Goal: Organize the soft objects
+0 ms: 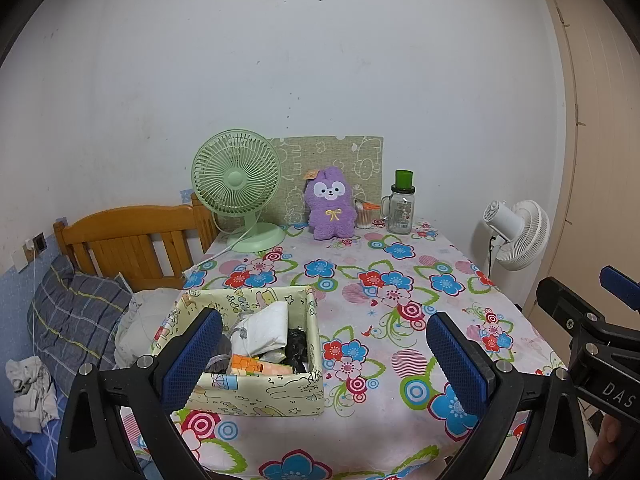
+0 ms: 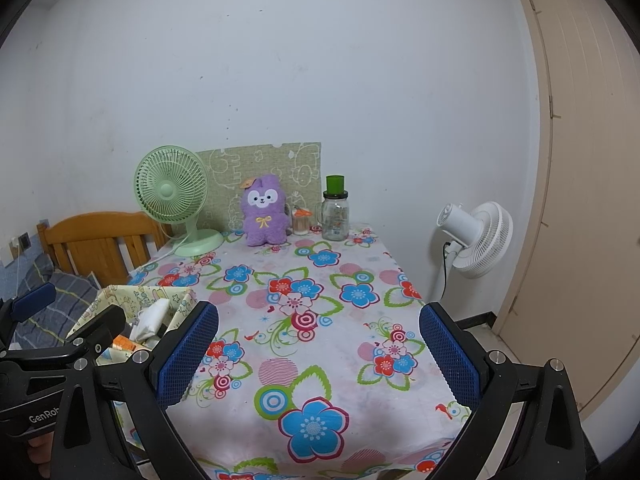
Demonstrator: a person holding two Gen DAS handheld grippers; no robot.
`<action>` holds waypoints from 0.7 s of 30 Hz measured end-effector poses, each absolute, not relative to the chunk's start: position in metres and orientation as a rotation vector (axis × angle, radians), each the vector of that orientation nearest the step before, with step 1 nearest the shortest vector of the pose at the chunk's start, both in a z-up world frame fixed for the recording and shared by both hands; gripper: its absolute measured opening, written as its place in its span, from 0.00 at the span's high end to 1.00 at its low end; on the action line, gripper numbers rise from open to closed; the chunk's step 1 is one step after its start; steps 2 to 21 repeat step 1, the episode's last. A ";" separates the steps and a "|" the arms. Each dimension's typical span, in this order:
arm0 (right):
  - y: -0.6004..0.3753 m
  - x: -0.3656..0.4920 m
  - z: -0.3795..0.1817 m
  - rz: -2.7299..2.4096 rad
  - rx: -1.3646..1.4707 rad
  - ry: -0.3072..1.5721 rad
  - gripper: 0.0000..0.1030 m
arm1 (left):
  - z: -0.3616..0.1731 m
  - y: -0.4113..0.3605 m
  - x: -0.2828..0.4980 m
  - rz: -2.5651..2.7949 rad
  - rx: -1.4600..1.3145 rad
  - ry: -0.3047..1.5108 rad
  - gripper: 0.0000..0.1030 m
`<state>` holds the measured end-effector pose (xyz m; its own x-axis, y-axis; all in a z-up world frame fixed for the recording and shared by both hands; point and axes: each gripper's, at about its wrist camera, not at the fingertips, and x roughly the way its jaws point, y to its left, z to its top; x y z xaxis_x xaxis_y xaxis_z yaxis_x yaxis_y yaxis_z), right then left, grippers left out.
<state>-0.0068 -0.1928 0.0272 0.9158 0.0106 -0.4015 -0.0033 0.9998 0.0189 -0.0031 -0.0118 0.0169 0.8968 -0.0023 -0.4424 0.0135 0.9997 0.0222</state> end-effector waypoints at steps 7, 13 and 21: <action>-0.193 -0.007 0.027 0.007 0.018 0.413 0.01 | 0.017 -0.012 -0.003 -0.008 0.025 0.459 0.00; -0.193 -0.007 0.027 0.007 0.018 0.413 0.01 | 0.017 -0.012 -0.003 -0.008 0.025 0.459 0.00; -0.193 -0.007 0.027 0.007 0.018 0.413 0.01 | 0.017 -0.012 -0.003 -0.008 0.025 0.459 0.00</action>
